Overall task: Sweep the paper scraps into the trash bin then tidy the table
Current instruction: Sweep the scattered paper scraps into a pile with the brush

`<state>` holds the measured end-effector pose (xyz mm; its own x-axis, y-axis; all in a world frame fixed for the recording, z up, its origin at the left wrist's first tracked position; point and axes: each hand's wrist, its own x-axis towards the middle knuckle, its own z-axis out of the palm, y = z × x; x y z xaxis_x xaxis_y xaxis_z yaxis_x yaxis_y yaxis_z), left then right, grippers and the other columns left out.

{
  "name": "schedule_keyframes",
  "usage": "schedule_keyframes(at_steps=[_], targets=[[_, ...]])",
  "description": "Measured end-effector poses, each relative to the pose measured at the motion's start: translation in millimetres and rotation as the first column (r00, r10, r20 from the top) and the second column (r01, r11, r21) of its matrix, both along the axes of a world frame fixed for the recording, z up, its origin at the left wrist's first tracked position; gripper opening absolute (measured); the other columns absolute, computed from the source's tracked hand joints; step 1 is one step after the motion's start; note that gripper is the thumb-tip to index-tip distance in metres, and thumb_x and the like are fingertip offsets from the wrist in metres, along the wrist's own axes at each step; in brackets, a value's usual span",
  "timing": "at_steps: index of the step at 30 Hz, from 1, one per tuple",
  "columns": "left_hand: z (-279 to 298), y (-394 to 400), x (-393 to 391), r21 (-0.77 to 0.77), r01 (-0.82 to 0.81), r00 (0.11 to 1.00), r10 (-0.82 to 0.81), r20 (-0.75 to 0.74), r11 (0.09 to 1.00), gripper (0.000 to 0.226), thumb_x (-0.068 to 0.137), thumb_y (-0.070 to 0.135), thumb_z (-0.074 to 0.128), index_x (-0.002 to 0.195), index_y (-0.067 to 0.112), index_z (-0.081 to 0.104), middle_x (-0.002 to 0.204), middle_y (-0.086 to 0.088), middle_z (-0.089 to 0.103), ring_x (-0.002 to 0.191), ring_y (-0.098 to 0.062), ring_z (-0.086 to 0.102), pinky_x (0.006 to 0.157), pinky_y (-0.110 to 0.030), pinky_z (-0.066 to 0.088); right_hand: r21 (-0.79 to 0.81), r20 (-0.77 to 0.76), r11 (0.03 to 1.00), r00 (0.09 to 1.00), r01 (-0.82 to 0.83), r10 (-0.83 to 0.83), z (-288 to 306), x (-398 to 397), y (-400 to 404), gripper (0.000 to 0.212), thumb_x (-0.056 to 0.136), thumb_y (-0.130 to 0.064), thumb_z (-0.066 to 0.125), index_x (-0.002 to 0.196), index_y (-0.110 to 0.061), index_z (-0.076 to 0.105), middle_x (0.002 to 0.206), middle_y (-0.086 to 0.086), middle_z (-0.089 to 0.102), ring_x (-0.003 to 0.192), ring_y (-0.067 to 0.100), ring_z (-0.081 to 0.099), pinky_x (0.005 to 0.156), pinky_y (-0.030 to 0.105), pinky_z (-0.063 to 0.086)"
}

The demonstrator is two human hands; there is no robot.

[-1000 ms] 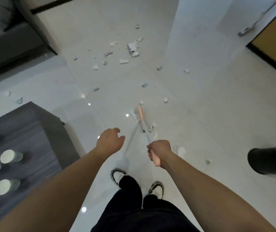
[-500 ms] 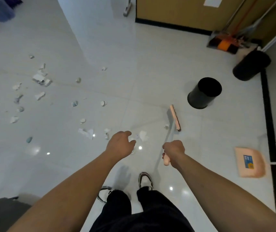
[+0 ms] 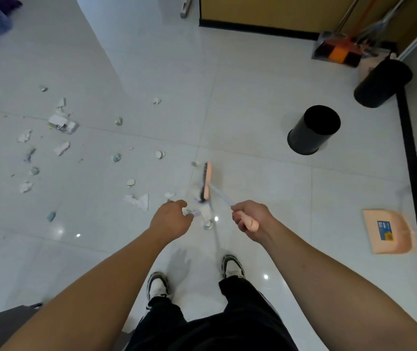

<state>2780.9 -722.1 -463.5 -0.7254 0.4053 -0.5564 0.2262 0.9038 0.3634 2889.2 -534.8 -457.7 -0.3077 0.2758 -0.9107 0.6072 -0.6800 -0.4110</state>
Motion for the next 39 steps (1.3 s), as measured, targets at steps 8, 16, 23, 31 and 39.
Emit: schedule_keyframes(at_steps=[8,16,23,31,39], targets=[[-13.5,-97.3,-34.9,0.036,0.097,0.994,-0.098,0.039,0.995,0.05,0.093,0.038,0.057,0.137,0.015,0.052,0.139,-0.009,0.052,0.127,-0.024,0.048,0.099,-0.029,0.037,0.146,0.196,0.985,0.979,-0.09,0.06,-21.4,-28.7,-109.7,0.014,0.086,0.005,0.052,0.074,-0.002,0.054,0.062,0.01,0.053,0.051,0.019,0.046,0.059,0.029,0.038],[-21.9,-201.1,-79.3,-0.024,0.043,0.995,-0.04,0.095,0.999,0.052,0.094,0.037,0.054,0.141,0.015,0.047,0.139,-0.011,0.051,0.126,-0.026,0.048,0.102,-0.034,0.038,0.047,0.253,0.99,0.957,0.136,-0.144,-33.6,-44.9,-225.9,0.015,0.091,0.007,0.045,0.088,-0.005,0.052,0.081,0.011,0.053,0.056,0.018,0.049,0.04,0.02,0.044],[-23.0,-261.5,-107.8,-0.066,-0.035,0.996,0.04,0.078,0.997,0.051,0.093,0.037,0.055,0.139,0.016,0.049,0.137,-0.009,0.052,0.124,-0.025,0.049,0.101,-0.033,0.038,-0.078,0.085,0.996,0.995,0.05,-0.043,-11.0,-121.9,-279.3,0.02,0.096,0.002,0.046,0.114,-0.001,0.053,0.076,0.011,0.048,0.044,0.013,0.04,0.031,0.015,0.031],[-22.7,-289.9,-137.2,-0.03,-0.096,0.991,0.098,0.094,0.995,0.052,0.094,0.038,0.054,0.141,0.017,0.047,0.138,-0.009,0.051,0.126,-0.025,0.047,0.104,-0.034,0.036,-0.01,0.064,0.999,0.997,-0.042,0.043,5.8,-176.1,-298.1,0.007,0.098,-0.006,0.05,0.093,-0.007,0.056,0.064,0.008,0.046,0.036,0.013,0.039,0.034,0.016,0.028],[-21.8,-337.6,-157.7,-0.026,-0.245,0.969,0.246,0.037,0.969,0.05,0.093,0.036,0.055,0.139,0.016,0.049,0.136,-0.008,0.053,0.124,-0.023,0.049,0.102,-0.03,0.036,-0.036,0.15,0.998,0.987,-0.05,0.055,-27.8,-216.0,-351.7,0.014,0.097,-0.002,0.042,0.092,-0.01,0.052,0.083,0.005,0.051,0.054,0.013,0.048,0.037,0.016,0.04]])
